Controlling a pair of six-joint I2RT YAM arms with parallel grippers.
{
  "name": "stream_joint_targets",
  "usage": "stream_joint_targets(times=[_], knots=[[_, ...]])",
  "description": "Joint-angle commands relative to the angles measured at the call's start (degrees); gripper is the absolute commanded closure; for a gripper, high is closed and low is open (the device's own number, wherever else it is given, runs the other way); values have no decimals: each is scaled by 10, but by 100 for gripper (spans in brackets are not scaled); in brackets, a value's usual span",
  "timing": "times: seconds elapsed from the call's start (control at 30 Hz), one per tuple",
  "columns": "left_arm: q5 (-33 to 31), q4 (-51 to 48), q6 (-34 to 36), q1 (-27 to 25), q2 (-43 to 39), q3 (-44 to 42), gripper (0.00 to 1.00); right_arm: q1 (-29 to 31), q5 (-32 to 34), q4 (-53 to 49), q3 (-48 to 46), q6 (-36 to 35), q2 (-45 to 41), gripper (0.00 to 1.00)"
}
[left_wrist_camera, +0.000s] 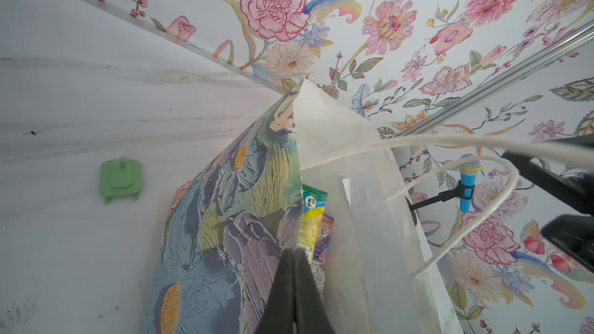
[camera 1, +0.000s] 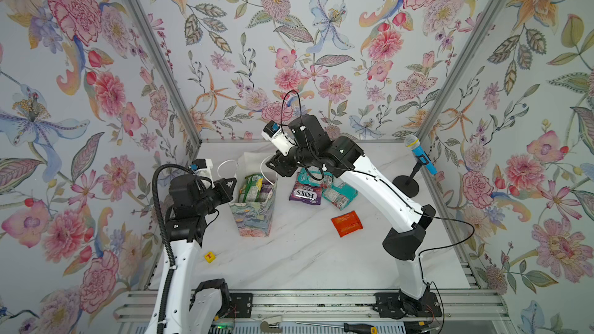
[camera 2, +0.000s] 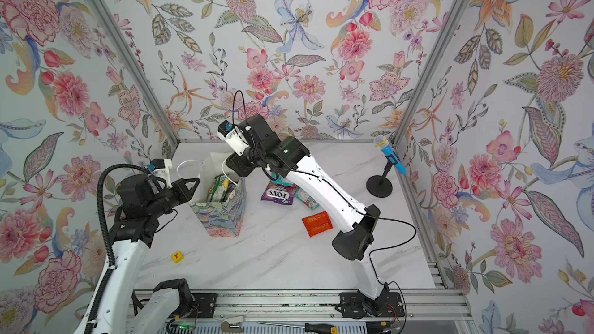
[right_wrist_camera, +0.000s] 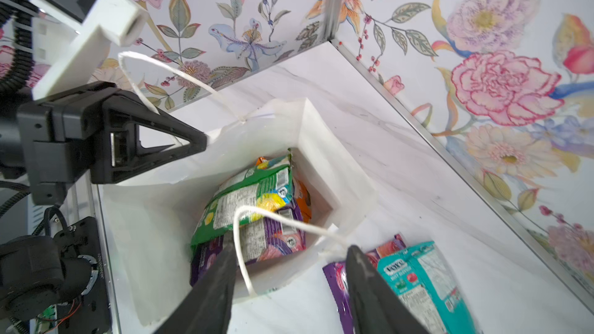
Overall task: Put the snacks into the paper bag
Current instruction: 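Open the right gripper and withdraw it toward the remaining packets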
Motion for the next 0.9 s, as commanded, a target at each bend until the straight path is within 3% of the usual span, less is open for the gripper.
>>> stream_joint_targets(times=[0.0,0.23,0.4,0.53,0.7,0.87], knots=[[13,14,11,-3,-7,6,97,-5,34,60,-82,44,-75,43],[14,15,10,-3,-2,7,97,-65,30,232,-401,149,-273,41],[13,13,12,-3,-2,11,97,-154,-3,302,-620,262,-391,39],[11,12,12,-2,-7,8,97,-268,-51,336,-777,352,-467,37],[12,13,11,-3,-7,6,97,-380,-133,398,-925,432,-526,34],[14,16,9,-2,-6,7,97,-430,-168,451,-993,469,-520,28]])
